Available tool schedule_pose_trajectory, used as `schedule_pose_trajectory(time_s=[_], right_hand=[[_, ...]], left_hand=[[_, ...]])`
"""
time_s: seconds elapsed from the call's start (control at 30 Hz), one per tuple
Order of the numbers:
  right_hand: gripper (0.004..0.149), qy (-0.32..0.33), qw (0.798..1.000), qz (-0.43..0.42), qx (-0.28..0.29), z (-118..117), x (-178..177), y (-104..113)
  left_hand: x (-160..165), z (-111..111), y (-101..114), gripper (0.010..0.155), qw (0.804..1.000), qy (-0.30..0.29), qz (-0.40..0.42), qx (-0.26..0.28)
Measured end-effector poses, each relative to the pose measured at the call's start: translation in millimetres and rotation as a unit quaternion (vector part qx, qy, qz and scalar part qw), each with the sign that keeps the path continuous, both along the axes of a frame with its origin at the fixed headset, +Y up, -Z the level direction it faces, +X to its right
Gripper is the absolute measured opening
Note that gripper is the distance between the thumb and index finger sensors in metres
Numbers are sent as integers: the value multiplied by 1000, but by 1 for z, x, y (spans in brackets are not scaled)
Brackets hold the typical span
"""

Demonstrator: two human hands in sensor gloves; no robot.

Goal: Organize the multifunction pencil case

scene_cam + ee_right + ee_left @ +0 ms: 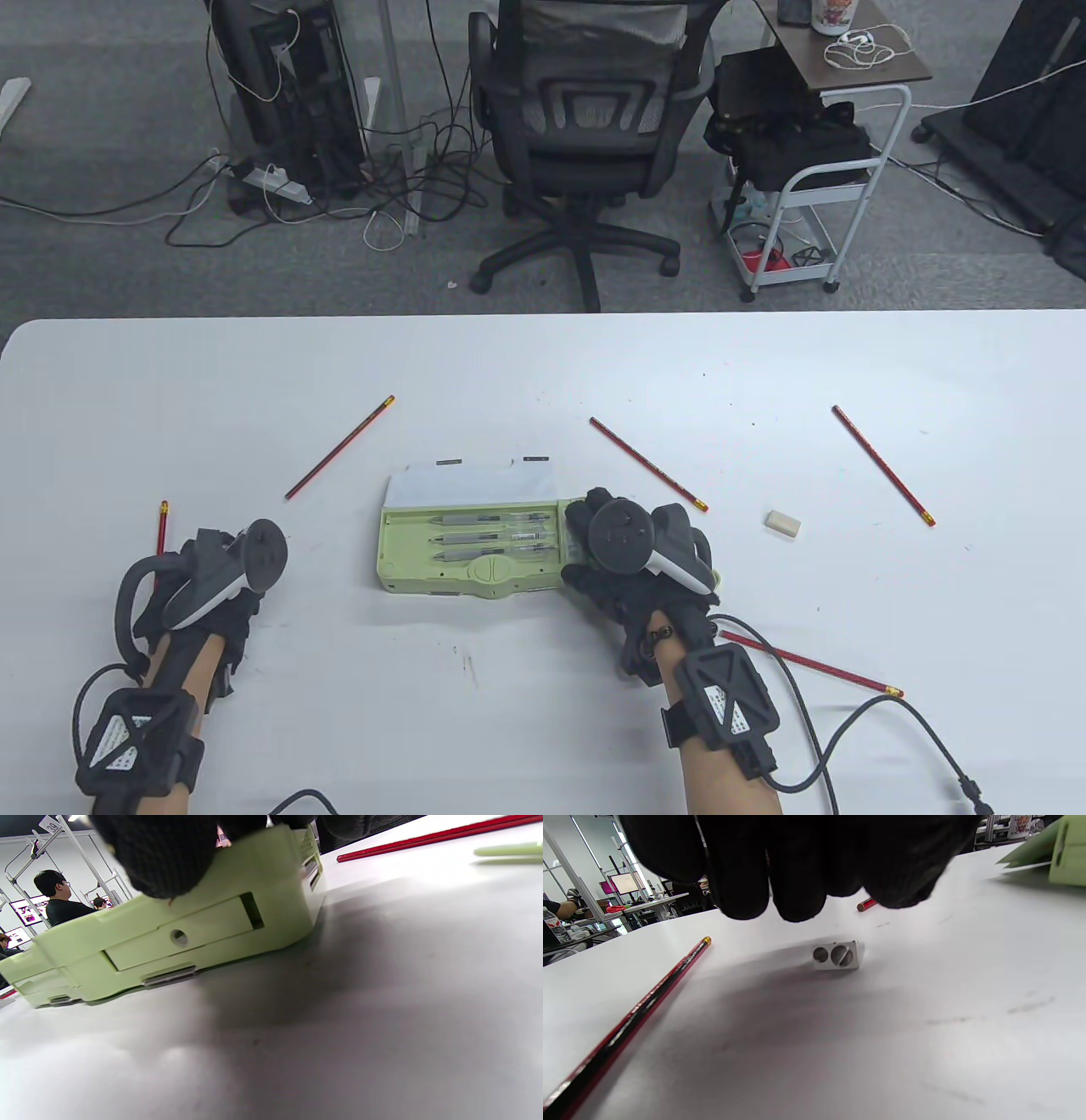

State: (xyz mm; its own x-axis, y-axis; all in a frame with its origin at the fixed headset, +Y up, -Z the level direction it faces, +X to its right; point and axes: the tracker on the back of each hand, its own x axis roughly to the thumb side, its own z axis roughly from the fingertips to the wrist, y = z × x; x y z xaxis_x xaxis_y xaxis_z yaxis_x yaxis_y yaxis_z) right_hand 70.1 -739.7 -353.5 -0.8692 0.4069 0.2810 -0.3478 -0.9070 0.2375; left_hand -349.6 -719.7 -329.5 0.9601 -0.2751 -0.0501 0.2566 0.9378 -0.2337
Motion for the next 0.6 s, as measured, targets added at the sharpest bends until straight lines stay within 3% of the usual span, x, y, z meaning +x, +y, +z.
schedule_pose_trajectory(time_s=[0.6], right_hand=[[77,0,1000,0,0,0,0,0]], left_hand=[[6,-9,-22,47,998,12,-52,-12]])
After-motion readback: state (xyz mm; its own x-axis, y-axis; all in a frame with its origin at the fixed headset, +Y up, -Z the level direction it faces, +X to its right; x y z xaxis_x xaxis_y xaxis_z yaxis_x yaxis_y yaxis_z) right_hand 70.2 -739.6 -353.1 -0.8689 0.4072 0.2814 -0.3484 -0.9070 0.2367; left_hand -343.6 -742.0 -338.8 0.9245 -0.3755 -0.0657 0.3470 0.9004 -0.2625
